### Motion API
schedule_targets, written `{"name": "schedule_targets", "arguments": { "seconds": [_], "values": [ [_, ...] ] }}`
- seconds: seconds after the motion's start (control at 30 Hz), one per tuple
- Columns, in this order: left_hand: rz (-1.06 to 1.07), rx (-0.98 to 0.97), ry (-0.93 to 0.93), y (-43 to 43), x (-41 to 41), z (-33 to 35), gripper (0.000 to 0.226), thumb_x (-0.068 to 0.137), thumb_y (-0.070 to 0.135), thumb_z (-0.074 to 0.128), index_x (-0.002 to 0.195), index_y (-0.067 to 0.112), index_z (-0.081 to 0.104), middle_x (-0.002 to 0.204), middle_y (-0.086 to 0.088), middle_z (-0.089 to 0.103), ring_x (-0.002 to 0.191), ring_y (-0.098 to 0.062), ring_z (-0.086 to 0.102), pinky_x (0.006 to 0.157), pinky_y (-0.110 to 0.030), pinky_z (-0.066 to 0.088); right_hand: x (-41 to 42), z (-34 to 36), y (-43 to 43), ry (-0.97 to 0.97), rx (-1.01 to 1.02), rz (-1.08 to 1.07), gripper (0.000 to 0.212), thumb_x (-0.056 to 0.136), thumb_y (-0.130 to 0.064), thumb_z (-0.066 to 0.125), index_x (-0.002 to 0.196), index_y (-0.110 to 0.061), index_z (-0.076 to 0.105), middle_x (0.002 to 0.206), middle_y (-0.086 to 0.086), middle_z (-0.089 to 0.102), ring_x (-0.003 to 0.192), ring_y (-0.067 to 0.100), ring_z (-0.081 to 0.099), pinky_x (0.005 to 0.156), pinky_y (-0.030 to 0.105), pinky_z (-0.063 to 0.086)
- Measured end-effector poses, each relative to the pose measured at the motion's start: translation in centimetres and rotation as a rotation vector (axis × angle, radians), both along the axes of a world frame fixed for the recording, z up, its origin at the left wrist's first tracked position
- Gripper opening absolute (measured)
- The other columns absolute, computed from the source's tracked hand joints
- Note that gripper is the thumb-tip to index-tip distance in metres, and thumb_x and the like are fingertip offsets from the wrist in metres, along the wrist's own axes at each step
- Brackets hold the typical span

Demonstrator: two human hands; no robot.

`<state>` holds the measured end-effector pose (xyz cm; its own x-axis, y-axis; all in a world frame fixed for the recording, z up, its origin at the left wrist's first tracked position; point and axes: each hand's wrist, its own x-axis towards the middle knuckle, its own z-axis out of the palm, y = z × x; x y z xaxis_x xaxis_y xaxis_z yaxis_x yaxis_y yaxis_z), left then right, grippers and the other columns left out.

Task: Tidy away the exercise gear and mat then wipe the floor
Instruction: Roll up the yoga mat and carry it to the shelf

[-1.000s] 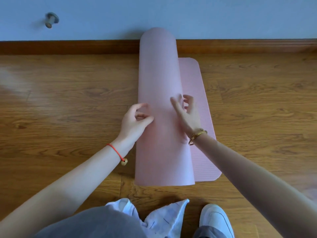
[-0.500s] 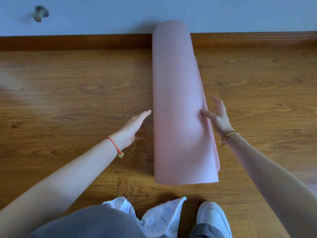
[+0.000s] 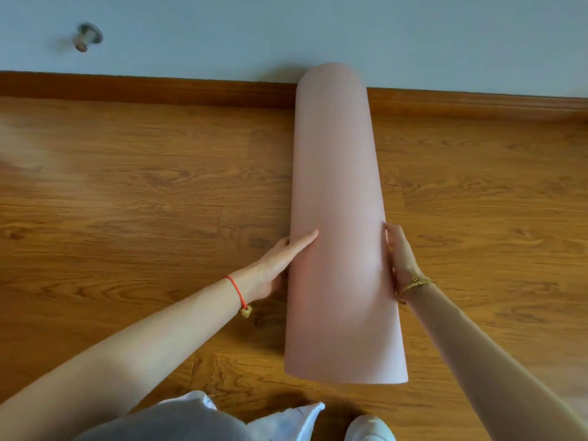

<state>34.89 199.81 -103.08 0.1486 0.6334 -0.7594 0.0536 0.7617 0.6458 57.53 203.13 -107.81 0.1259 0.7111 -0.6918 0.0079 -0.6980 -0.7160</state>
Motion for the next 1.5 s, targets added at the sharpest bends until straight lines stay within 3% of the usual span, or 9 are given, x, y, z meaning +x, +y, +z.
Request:
{"name": "schedule_targets", "arguments": {
  "seconds": [0.1, 0.23, 0.53, 0.7, 0.87, 1.0, 1.17, 1.3, 1.5],
  "values": [
    [0.043, 0.035, -0.007, 0.0, -0.6, 0.3, 0.057, 0.088, 0.059, 0.062, 0.136, 0.030, 0.053, 0.107, 0.018, 0.066, 0.094, 0.002, 0.062, 0.065, -0.017, 0.048, -1.7, 0.9, -0.1, -0.060, 0.081, 0.047, 0.108, 0.052, -0.099, 0.051, 0.137, -0.033, 0.055, 0.139, -0.011, 0.055, 0.125, 0.016, 0.054, 0.113, 0.041, 0.036],
    [0.122, 0.100, 0.023, 0.0, -3.9, 1.9, 0.045, 0.088, 0.062, 0.060, 0.126, 0.036, 0.058, 0.112, 0.014, 0.069, 0.101, -0.004, 0.065, 0.072, -0.021, 0.049, -5.4, 3.1, 0.3, -0.050, 0.125, 0.153, 0.111, 0.055, -0.096, 0.051, 0.138, -0.023, 0.051, 0.135, -0.014, 0.054, 0.118, 0.011, 0.053, 0.104, 0.031, 0.038],
    [0.451, 0.275, 0.066, -4.9, -15.4, 5.9, 0.046, 0.094, 0.052, 0.058, 0.132, 0.027, 0.062, 0.115, 0.009, 0.075, 0.100, -0.005, 0.072, 0.076, -0.020, 0.057, -18.6, 7.4, 2.3, -0.008, 0.192, 0.508, 0.132, 0.038, -0.103, 0.049, 0.143, -0.024, 0.047, 0.138, -0.005, 0.058, 0.124, 0.020, 0.056, 0.110, 0.046, 0.041],
    [0.723, 0.362, 0.074, -10.9, -22.5, 8.5, 0.042, 0.099, 0.043, 0.055, 0.132, 0.018, 0.061, 0.119, 0.002, 0.074, 0.101, -0.008, 0.072, 0.081, -0.022, 0.059, -28.7, 10.6, 0.8, 0.049, 0.224, 0.780, 0.127, 0.037, -0.104, 0.047, 0.130, -0.018, 0.053, 0.119, -0.008, 0.063, 0.107, 0.013, 0.060, 0.092, 0.039, 0.050],
    [0.962, 0.378, 0.129, -18.2, -28.4, 9.7, 0.038, 0.096, 0.046, 0.056, 0.123, 0.021, 0.065, 0.109, 0.002, 0.077, 0.091, -0.008, 0.074, 0.075, -0.022, 0.060, -38.1, 12.4, -3.1, 0.161, 0.223, 1.015, 0.126, 0.038, -0.100, 0.054, 0.140, -0.026, 0.049, 0.129, -0.007, 0.064, 0.111, 0.015, 0.065, 0.095, 0.038, 0.052],
    [1.166, 0.368, 0.193, -25.9, -31.9, 9.6, 0.054, 0.090, 0.056, 0.063, 0.132, 0.023, 0.061, 0.117, 0.001, 0.075, 0.106, -0.014, 0.072, 0.082, -0.026, 0.060, -45.3, 13.2, -8.7, 0.238, 0.224, 1.223, 0.094, 0.062, -0.090, 0.054, 0.131, -0.027, 0.058, 0.120, -0.010, 0.070, 0.099, 0.006, 0.069, 0.061, 0.015, 0.053],
    [1.377, 0.350, 0.244, -34.8, -35.6, 10.3, 0.053, 0.091, 0.056, 0.061, 0.134, 0.024, 0.060, 0.117, 0.002, 0.075, 0.105, -0.014, 0.072, 0.082, -0.026, 0.060, -54.2, 13.9, -15.7, 0.180, 0.175, 1.451, 0.095, 0.068, -0.085, 0.054, 0.140, -0.024, 0.050, 0.135, -0.008, 0.059, 0.122, 0.016, 0.056, 0.107, 0.042, 0.043],
    [1.553, 0.306, 0.250, -41.0, -38.3, 11.4, 0.060, 0.087, 0.060, 0.064, 0.136, 0.026, 0.059, 0.121, 0.001, 0.074, 0.113, -0.017, 0.069, 0.102, -0.036, 0.052, -60.9, 15.5, -21.7, 0.202, 0.138, 1.590, 0.096, 0.069, -0.083, 0.057, 0.143, -0.021, 0.047, 0.140, -0.004, 0.055, 0.126, 0.020, 0.051, 0.113, 0.045, 0.037],
    [1.781, 0.271, 0.283, -50.5, -41.7, 12.4, 0.045, 0.088, 0.056, 0.065, 0.121, 0.025, 0.067, 0.102, 0.003, 0.079, 0.094, -0.012, 0.074, 0.080, -0.029, 0.057, -68.9, 16.0, -32.4, 0.242, 0.153, 1.761, 0.095, 0.075, -0.081, 0.051, 0.147, -0.020, 0.041, 0.148, 0.000, 0.046, 0.133, 0.026, 0.045, 0.115, 0.050, 0.031]
  ]
}}
